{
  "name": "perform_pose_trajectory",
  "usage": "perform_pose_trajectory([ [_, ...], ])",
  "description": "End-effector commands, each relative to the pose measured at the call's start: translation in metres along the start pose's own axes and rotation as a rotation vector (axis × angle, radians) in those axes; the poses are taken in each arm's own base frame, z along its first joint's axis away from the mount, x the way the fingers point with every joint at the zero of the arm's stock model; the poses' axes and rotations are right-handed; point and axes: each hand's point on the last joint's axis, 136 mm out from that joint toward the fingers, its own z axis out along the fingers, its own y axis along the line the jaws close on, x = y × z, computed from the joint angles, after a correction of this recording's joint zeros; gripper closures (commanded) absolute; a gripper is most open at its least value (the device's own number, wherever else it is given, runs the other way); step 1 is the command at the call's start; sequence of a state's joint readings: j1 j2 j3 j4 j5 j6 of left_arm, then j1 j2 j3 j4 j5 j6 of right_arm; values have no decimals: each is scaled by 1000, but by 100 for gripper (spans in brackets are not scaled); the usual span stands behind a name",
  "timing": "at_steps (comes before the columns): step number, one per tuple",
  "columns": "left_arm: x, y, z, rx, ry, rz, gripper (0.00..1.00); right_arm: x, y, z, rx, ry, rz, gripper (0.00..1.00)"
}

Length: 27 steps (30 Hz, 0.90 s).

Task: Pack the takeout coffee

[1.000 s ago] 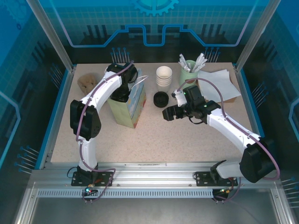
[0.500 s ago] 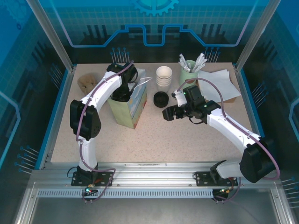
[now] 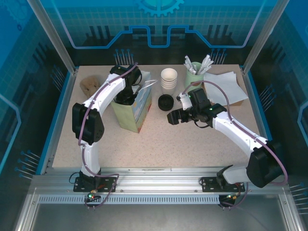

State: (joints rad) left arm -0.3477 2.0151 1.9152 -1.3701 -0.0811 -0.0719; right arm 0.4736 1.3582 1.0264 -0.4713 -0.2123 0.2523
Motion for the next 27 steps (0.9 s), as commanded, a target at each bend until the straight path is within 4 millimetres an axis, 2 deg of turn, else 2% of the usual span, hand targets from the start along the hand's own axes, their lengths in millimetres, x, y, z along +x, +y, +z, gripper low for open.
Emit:
perform_pose_trajectory([
  [1, 2, 1, 6, 21, 22, 2, 59, 0, 7, 1, -11, 6, -31, 12],
  [12, 2, 3, -11, 2, -10, 0, 59, 0, 7, 3, -12, 10, -28, 12],
  [27, 3, 0, -22, -9, -28, 9, 59, 2, 7, 6, -11, 15, -28, 12],
])
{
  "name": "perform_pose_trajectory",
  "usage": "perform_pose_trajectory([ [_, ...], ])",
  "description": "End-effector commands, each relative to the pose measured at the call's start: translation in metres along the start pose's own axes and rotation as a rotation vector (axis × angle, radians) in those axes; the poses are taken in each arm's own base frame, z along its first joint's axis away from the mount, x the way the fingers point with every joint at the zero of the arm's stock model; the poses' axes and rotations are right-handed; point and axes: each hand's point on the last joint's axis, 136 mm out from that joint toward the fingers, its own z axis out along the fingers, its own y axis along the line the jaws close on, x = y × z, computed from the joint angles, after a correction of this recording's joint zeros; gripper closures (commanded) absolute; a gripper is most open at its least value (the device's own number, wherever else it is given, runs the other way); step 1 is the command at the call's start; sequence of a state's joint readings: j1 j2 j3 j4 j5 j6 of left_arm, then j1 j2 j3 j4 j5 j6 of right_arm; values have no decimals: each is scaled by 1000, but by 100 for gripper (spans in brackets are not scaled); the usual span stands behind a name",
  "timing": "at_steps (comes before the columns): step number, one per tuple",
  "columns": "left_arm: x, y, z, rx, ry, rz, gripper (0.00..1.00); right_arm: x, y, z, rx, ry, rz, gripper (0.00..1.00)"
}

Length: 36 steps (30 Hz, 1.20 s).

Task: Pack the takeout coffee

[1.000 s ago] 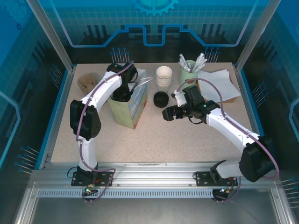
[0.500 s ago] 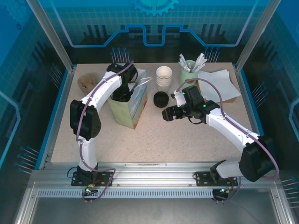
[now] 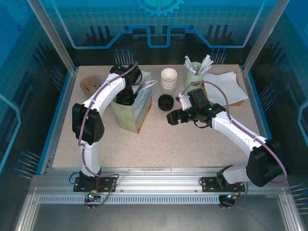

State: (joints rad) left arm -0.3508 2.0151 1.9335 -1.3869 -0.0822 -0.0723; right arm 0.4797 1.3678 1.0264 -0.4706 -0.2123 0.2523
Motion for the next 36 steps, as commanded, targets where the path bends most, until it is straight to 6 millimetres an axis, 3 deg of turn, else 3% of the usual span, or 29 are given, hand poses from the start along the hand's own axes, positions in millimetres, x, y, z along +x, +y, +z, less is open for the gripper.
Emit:
perform_pose_trajectory([
  [1, 3, 0, -18, -8, -26, 8, 59, -1, 6, 2, -10, 3, -27, 12],
  [12, 4, -10, -7, 49, 1, 20, 59, 1, 6, 3, -7, 6, -27, 12],
  [36, 3, -8, 13, 32, 32, 19, 59, 1, 7, 2, -8, 5, -29, 12],
])
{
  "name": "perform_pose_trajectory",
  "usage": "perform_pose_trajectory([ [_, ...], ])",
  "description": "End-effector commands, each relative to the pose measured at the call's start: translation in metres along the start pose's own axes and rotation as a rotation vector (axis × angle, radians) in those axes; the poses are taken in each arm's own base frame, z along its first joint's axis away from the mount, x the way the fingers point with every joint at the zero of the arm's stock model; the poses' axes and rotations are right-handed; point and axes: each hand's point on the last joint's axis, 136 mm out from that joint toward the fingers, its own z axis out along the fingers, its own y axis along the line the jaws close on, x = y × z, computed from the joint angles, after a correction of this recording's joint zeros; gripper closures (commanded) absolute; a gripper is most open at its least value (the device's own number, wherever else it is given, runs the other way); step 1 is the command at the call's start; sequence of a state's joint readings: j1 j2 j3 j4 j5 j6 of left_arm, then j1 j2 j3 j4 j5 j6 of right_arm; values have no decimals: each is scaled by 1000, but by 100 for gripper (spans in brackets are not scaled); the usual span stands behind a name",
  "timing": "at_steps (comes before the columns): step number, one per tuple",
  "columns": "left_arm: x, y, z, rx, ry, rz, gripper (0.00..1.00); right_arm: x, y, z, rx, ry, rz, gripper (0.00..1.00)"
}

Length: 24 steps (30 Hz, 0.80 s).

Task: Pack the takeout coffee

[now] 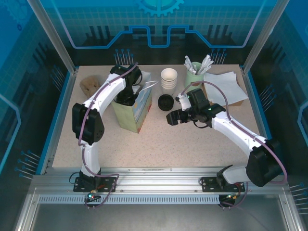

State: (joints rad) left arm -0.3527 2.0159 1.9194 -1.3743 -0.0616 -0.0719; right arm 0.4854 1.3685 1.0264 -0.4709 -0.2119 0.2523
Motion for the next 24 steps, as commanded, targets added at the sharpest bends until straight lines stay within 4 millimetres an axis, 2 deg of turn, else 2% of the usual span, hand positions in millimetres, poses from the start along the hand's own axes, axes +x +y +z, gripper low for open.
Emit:
perform_pose_trajectory([
  [1, 1, -3, 10, 12, 28, 16, 59, 0, 5, 2, -6, 3, -24, 12],
  [16, -2, -4, 30, 9, 56, 13, 59, 0, 6, 0, -7, 5, -25, 12],
  [24, -1, -3, 28, 7, 52, 15, 59, 0, 7, 0, -8, 4, -29, 12],
])
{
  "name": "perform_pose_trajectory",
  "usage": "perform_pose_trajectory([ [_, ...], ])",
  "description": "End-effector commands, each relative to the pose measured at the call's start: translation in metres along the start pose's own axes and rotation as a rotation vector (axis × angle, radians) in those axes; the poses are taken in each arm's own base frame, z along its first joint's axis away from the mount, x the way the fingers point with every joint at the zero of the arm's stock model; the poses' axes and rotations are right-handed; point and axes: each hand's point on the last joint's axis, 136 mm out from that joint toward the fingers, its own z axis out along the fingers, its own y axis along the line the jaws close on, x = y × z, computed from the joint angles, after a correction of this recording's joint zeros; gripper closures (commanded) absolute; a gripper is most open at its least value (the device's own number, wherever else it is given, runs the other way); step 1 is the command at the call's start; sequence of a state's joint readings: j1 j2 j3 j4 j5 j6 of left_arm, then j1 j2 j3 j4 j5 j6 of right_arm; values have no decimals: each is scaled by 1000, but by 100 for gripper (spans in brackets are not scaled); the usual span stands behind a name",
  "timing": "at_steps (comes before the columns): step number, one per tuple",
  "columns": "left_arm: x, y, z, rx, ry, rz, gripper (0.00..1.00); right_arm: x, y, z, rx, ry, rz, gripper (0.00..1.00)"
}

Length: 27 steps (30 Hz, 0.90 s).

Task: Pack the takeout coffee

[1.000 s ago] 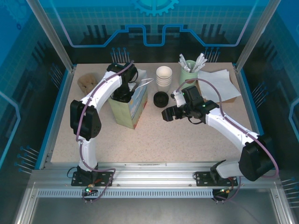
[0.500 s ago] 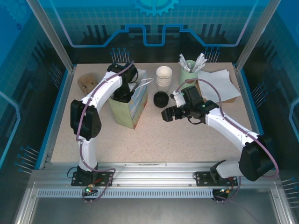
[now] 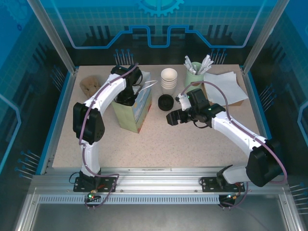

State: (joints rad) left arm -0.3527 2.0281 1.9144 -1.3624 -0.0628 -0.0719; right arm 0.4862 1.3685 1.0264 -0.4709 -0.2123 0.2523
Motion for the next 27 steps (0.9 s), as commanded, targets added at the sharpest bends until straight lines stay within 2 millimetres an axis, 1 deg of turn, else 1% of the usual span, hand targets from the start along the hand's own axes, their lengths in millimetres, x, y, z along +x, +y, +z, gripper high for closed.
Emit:
perform_pose_trajectory([
  [1, 2, -3, 20, 9, 44, 14, 59, 0, 6, 0, -5, 5, -27, 12],
  [9, -1, -6, -11, 14, -22, 19, 59, 1, 7, 3, -7, 11, -26, 12],
  [11, 0, -7, -15, 18, -32, 20, 59, 0, 7, 3, -9, 10, -27, 12],
  [27, 0, -6, -20, 16, -48, 20, 59, 1, 9, 4, -11, 11, -29, 12],
])
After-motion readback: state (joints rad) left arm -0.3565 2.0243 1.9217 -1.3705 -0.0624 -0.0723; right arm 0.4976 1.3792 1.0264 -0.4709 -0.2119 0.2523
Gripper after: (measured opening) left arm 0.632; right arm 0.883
